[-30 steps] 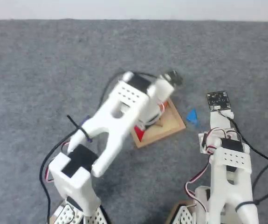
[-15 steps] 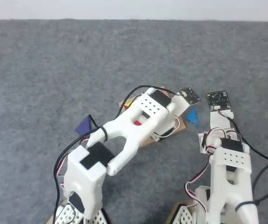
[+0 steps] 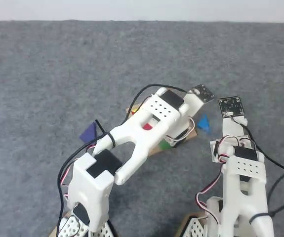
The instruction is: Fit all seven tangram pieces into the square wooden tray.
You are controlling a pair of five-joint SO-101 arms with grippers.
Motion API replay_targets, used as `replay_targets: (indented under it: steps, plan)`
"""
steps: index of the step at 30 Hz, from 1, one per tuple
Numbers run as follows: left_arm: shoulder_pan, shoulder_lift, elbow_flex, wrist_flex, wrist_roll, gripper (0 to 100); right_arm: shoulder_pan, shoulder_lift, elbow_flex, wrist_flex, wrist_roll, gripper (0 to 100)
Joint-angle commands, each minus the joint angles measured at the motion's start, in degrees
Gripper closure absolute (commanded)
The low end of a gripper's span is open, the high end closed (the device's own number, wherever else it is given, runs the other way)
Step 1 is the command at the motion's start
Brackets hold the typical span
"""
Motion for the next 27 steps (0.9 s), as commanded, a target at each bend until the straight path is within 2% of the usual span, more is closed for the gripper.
replay_targets:
  steps: [1, 6, 21, 27]
  plan:
    - [-2.99, -0.44, -3.38, 1.41, 0.62, 86, -0.66, -1.63, -2.2, -0.75, 0.44, 82.2]
    - [-6.07, -0.44, -3.03, 0.26, 0.09, 86, -0.66, -1.63, -2.2, -0.75, 0.35, 82.2]
    - [1.49, -0.44, -2.33, 2.2, 0.53, 86, -0.66, -1.63, -2.2, -0.92, 0.35, 82.2]
    - [1.49, -0.09, -0.57, 0.0, 0.26, 86, -0.66, -1.63, -2.2, -0.75, 0.35, 82.2]
